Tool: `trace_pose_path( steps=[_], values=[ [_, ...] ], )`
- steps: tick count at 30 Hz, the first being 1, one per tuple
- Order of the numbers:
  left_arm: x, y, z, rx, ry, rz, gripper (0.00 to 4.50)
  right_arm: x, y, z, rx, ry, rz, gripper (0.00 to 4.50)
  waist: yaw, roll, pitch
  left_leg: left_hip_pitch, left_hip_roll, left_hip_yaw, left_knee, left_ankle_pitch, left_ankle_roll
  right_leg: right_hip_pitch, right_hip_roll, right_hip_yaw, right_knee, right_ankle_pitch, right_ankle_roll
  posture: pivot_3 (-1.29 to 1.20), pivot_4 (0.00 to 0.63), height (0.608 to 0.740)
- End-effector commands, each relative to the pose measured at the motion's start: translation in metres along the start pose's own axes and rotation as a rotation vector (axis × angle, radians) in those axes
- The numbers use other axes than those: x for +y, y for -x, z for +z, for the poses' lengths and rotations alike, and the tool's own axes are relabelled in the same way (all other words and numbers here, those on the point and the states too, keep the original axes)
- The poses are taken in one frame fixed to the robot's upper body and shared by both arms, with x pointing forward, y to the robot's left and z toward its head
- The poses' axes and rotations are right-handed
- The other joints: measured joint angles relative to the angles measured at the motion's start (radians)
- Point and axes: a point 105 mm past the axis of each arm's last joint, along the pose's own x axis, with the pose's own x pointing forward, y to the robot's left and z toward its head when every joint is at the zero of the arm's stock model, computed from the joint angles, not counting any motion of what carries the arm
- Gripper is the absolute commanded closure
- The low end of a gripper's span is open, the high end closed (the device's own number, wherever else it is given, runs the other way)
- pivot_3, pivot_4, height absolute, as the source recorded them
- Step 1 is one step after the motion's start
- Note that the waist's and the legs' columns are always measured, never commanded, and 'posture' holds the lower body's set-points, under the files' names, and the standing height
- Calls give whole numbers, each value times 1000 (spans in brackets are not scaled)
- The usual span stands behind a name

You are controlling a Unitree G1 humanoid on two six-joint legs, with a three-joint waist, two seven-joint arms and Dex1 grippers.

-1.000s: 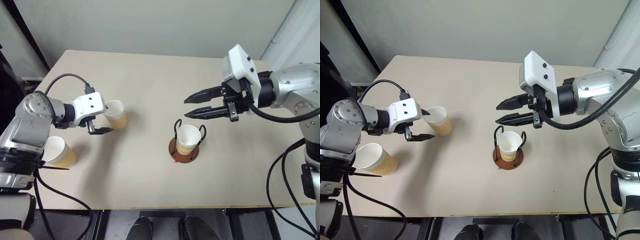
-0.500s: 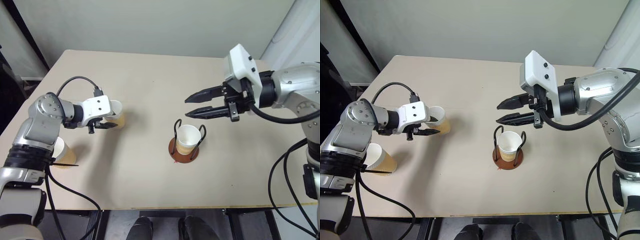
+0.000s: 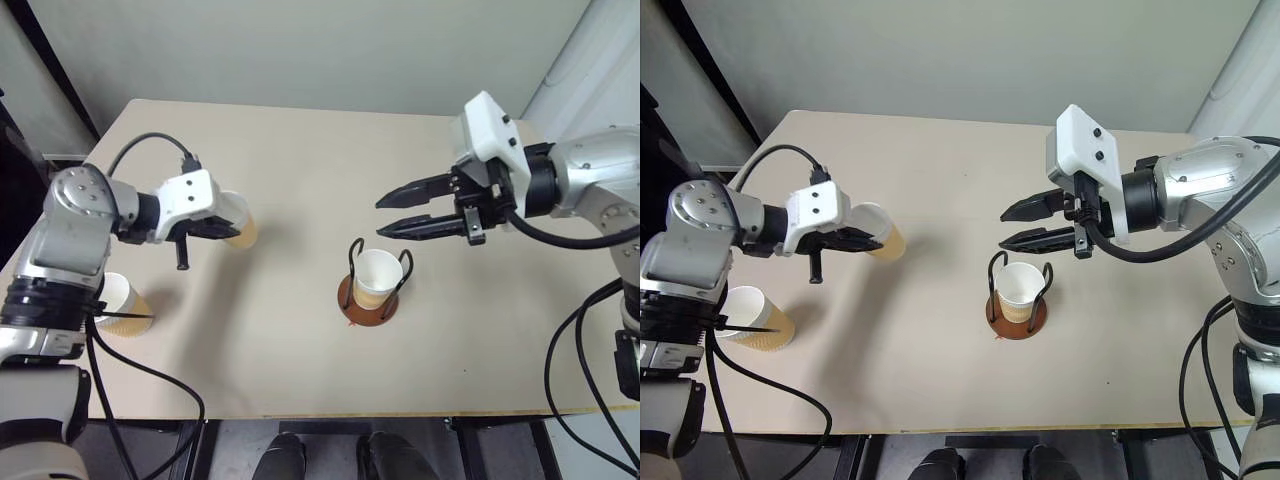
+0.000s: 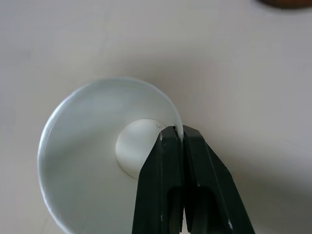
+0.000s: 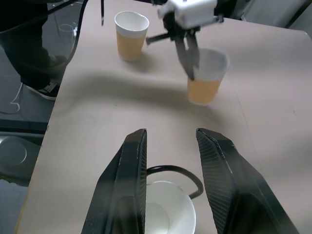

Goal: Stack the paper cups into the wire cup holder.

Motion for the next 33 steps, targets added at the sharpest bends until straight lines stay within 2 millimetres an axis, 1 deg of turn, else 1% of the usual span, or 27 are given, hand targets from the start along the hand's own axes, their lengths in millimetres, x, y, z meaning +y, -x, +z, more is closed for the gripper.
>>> trace_pose_path(
  steps=[1, 5, 8, 10, 17, 21, 24, 28, 30, 33],
  values=[
    [6, 18, 38, -121, -51, 13, 4488, -1, 8, 5, -1, 36, -27, 2878, 1, 0, 0, 0, 0, 0, 0, 0, 0, 0, 0, 0, 0, 0, 0, 0, 150, 740],
    [3, 22, 59, -202, -65, -27, 4488, -3, 11, 1, 15, 31, -42, 2878, 0, 0, 0, 0, 0, 0, 1, 0, 0, 0, 0, 0, 0, 0, 0, 0, 150, 740],
    [1, 21, 86, -296, -76, -92, 4488, -2, 15, -4, 38, 23, -64, 2878, 4, 0, 0, 0, 0, 0, 2, 0, 0, 0, 0, 0, 1, 0, 0, 0, 150, 740],
    [3, 19, 102, -341, -90, -115, 4488, -1, 17, -9, 57, 22, -78, 2878, 8, 0, 0, -2, 0, -1, 4, 0, 0, 0, 0, -1, 1, 0, 0, 0, 150, 740],
    [4, 6, 145, -433, -174, -223, 4488, 6, 25, -18, 104, 6, -105, 2878, 9, 0, 0, -4, 0, 0, 10, -2, 4, 1, -1, 0, 1, 1, 3, 0, 150, 740],
    [0, 0, 162, -467, -215, -297, 4488, 12, 30, -23, 143, 3, -112, 2878, 10, 0, 0, -6, 0, 0, 12, -3, 5, 0, -1, 0, 1, 2, 4, 0, 150, 740],
    [-2, -4, 170, -479, -235, -336, 4488, 14, 34, -25, 168, 8, -122, 2878, 10, 0, 0, -7, 0, 0, 13, -3, 5, 0, -1, 0, 0, 3, 5, 0, 150, 740],
    [-8, -14, 187, -521, -253, -411, 4488, 11, 43, -19, 183, 24, -174, 2878, 13, 0, 0, -8, 0, 0, 13, -3, 6, 0, -1, 1, 0, 3, 6, 0, 150, 740],
    [-12, -19, 195, -544, -251, -450, 4488, 12, 43, -16, 177, 28, -182, 2878, 15, 0, 0, -9, 0, 0, 14, -3, 6, 0, -1, 1, -1, 3, 6, 0, 150, 740],
    [-19, -28, 202, -559, -249, -512, 4488, 16, 42, -13, 175, 26, -183, 2878, 17, 0, 0, -9, 0, 0, 15, -4, 7, 0, -1, 1, -1, 4, 7, 0, 150, 740]
  ],
)
